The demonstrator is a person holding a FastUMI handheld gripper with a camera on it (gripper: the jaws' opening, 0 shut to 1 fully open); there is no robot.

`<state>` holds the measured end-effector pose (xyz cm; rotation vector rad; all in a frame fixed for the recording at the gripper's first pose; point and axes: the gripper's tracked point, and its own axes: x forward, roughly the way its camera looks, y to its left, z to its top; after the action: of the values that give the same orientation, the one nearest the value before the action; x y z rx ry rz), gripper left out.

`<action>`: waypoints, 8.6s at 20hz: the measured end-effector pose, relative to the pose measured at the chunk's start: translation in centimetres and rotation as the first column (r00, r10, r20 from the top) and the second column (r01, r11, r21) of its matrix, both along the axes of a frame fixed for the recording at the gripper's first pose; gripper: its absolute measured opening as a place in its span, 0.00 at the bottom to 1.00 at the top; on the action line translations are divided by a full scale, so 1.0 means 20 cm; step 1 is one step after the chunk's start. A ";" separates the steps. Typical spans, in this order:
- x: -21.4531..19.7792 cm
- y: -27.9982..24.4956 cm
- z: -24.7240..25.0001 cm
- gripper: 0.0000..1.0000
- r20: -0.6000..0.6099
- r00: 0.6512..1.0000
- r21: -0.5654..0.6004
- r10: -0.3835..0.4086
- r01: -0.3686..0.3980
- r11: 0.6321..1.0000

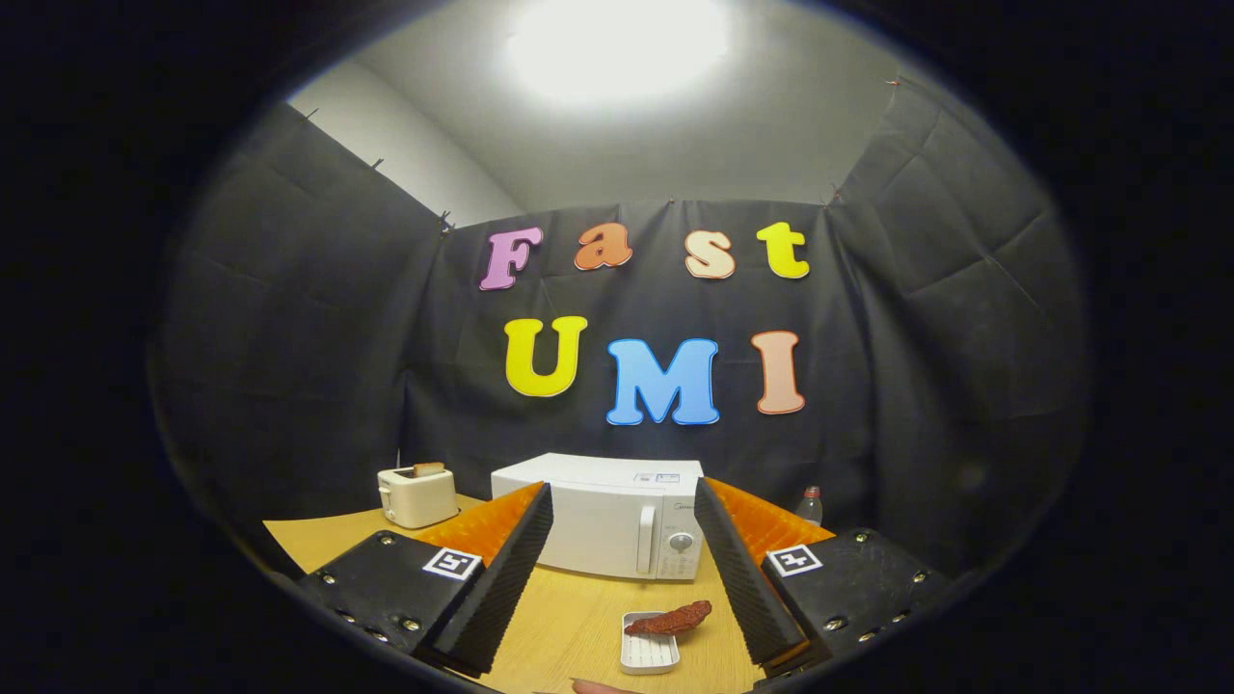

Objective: Open the microwave, put the food inside, and close the microwave door.

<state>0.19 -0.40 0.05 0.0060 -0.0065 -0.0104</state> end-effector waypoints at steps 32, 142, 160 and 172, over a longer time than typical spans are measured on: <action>0.93 -0.02 -0.65 0.92 -0.067 0.998 0.039 -0.010 0.013 0.999; 0.68 -0.41 -1.61 0.96 -0.418 0.901 0.509 0.116 0.126 0.851; 0.68 -0.38 -1.38 0.14 -0.324 0.938 0.642 0.121 0.124 0.757; 0.90 -0.04 -1.03 0.14 -0.231 0.961 0.657 0.151 0.040 0.753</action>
<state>18.15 -1.29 -20.63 0.7229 0.2769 0.0481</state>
